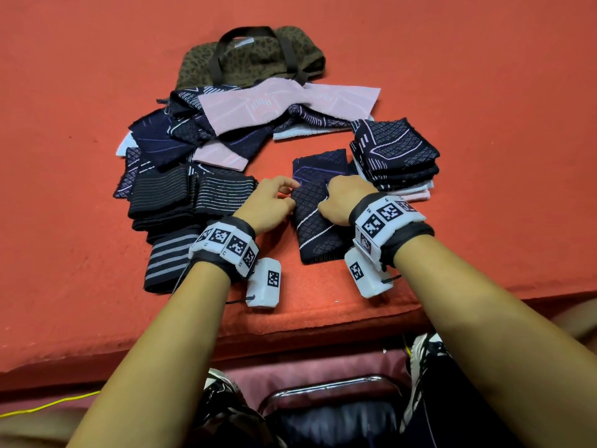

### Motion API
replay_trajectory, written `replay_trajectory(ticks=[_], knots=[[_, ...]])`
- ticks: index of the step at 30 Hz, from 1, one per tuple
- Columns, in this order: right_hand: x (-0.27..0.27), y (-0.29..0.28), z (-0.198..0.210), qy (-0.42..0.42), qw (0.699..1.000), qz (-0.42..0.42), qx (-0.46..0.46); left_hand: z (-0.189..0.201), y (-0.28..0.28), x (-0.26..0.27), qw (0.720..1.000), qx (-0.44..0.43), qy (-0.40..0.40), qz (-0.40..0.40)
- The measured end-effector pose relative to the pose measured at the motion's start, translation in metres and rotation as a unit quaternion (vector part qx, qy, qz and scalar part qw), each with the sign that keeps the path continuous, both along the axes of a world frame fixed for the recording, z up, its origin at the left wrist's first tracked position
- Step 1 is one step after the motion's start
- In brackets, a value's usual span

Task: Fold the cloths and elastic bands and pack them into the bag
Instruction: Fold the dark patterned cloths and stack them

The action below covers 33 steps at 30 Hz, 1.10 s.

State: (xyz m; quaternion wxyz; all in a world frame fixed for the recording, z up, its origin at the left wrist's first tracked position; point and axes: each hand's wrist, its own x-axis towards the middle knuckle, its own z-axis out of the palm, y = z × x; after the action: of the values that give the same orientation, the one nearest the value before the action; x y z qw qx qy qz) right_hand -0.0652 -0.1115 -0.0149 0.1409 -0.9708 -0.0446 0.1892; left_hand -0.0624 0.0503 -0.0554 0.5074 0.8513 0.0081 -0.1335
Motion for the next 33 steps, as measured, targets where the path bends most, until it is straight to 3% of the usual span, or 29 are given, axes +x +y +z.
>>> replay_trajectory(ticks=[22, 33], knots=[[-0.009, -0.006, 0.017, 0.011, 0.999, -0.031, 0.014, 0.013, -0.014, -0.012, 0.998, -0.020, 0.006, -0.061], [-0.010, -0.010, 0.016, 0.014, 0.999, -0.037, 0.026, 0.024, -0.017, -0.013, 0.993, -0.049, 0.100, -0.023]])
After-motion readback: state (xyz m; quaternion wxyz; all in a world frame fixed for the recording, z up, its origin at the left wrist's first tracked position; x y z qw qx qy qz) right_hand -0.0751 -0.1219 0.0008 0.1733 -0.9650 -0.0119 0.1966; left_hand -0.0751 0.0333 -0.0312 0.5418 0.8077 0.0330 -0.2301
